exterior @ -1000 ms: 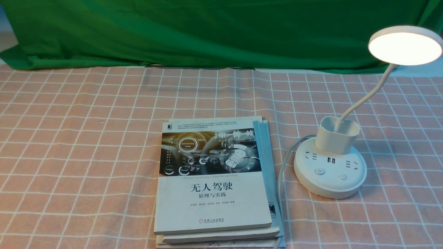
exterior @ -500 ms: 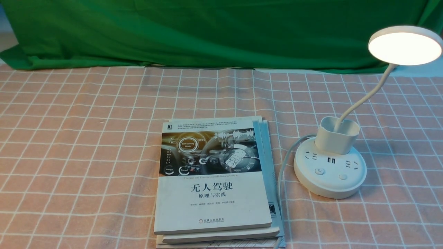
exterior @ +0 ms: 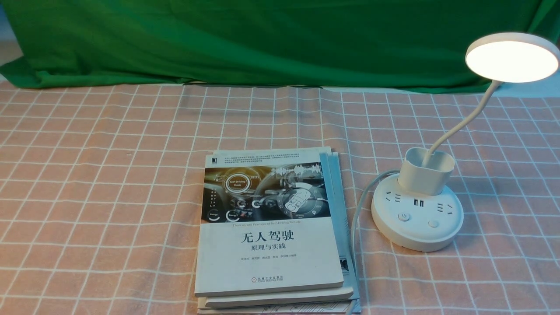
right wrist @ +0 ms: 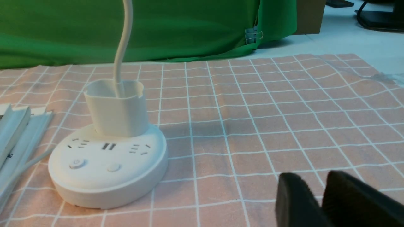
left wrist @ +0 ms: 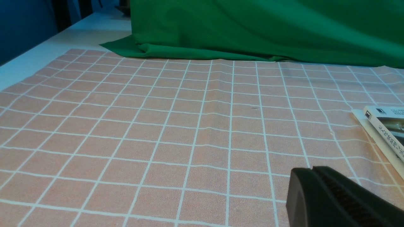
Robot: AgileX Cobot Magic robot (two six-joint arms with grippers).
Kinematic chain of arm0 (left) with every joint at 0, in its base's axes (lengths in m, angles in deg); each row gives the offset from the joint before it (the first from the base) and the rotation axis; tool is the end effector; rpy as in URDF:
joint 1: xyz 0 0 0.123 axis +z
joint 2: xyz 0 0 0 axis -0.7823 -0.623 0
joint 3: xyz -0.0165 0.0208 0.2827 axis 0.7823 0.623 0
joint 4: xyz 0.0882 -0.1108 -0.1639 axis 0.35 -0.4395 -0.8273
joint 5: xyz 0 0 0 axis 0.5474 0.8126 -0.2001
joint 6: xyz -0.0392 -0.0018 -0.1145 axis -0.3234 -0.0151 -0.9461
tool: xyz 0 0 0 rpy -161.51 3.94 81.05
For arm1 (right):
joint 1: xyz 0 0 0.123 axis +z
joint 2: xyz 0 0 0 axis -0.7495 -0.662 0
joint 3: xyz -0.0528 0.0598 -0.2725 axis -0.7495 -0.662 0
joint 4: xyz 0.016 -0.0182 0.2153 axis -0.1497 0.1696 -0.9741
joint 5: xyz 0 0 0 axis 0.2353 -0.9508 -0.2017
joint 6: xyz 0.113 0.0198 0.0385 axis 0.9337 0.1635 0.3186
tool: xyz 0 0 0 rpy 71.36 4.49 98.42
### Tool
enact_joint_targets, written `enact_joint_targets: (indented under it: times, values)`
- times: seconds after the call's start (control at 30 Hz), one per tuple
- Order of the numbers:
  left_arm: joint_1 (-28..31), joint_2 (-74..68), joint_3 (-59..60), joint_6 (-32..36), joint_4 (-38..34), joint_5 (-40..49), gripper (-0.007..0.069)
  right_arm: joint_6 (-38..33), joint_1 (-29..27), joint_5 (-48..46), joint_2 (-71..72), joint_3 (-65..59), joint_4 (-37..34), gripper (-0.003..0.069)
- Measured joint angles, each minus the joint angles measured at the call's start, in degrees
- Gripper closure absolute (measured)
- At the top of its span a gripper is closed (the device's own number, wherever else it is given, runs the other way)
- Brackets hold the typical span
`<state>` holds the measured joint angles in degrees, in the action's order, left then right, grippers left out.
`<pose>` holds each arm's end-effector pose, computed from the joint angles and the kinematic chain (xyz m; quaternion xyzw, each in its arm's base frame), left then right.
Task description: Turn on the table lamp on the pink coffee tablecloth with your hand.
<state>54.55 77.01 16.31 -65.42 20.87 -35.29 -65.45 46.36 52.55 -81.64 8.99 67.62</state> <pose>0.0508 0.0027 0.1886 -0.0288 0.7501 0.0102 0.6607 0.0512 -0.0041 0.1862 0.0403 0.7545 -0.0014 0.6551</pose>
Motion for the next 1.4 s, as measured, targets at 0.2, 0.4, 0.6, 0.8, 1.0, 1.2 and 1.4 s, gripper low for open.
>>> enact_joint_targets:
  times: [0.2,0.4,0.6,0.8,1.0,1.2,1.4]
  values:
    - [0.0,0.0,0.0,0.0,0.0,0.0,0.0603,0.0,0.0,0.0,0.0,0.0,0.0,0.0426]
    - [0.0,0.0,0.0,0.0,-0.5,0.0,0.0603,0.0,0.0,0.0,0.0,0.0,0.0,0.0421]
    - [0.0,0.0,0.0,0.0,-3.7,0.0,0.0603,0.0,0.0,0.0,0.0,0.0,0.0,0.0421]
    - [0.0,0.0,0.0,0.0,-3.9,0.0,0.0603,0.0,0.0,0.0,0.0,0.0,0.0,0.0421]
    - [0.0,0.0,0.0,0.0,-3.9,0.0,0.0603,0.0,0.0,0.0,0.0,0.0,0.0,0.0421]
    - [0.0,0.0,0.0,0.0,-3.9,0.0,0.0603,0.0,0.0,0.0,0.0,0.0,0.0,0.0421]
    - [0.0,0.0,0.0,0.0,-3.9,0.0,0.0603,0.0,0.0,0.0,0.0,0.0,0.0,0.0421]
